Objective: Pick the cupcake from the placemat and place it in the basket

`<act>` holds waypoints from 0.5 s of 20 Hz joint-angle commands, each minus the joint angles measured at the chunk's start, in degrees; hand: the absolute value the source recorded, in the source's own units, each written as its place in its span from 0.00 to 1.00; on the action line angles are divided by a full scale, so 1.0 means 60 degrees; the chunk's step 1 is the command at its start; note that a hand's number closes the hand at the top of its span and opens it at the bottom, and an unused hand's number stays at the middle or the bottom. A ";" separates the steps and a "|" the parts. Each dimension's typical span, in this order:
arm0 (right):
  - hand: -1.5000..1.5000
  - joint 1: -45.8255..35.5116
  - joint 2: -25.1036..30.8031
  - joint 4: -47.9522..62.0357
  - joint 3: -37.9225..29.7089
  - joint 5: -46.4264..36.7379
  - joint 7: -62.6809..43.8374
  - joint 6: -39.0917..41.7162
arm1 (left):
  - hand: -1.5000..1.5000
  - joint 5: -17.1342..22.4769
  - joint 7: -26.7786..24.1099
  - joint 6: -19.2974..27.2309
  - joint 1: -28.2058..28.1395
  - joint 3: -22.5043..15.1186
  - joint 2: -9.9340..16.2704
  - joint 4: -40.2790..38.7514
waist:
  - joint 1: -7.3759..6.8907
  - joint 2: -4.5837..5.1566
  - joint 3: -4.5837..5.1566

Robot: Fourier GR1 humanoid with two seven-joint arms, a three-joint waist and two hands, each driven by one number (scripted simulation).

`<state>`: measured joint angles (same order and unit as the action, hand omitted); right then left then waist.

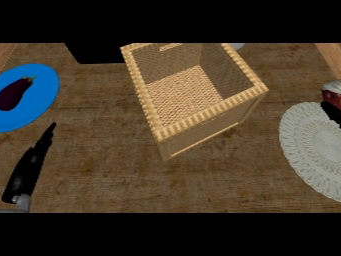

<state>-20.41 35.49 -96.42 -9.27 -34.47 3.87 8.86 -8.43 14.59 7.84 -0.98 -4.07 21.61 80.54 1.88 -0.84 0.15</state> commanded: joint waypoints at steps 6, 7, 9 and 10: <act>1.00 -0.1456 0.0347 -0.2528 -0.0888 0.3089 -0.3641 0.3315 | 0.50 -0.0344 0.0596 -0.0172 0.0686 -0.0164 -0.0209 0.0136 | -0.0255 0.0102 -0.0016; 1.00 -0.1498 0.0173 -0.3318 -0.0867 0.3353 -0.4503 0.3430 | 0.50 -0.0421 0.0052 0.0039 0.0084 -0.0137 -0.0309 0.0001 | -0.0255 0.0086 -0.0012; 1.00 -0.1996 0.0149 -0.3176 -0.0836 0.3756 -0.5063 0.3665 | 0.50 -0.0137 -0.0339 -0.0379 -0.0095 0.0038 -0.0228 -0.0219 | -0.0299 0.0105 -0.0012; 1.00 -0.1780 -0.0297 -0.3619 -0.0370 0.3682 -0.5534 0.3528 | 0.50 -0.0122 -0.0150 -0.0385 0.0468 0.0248 -0.0195 -0.0359 | -0.0279 0.0112 -0.0014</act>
<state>-28.92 35.56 -113.22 -12.62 -16.70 -20.21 26.84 -9.52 14.63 6.55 0.29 -3.88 20.57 80.10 0.42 -0.31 0.09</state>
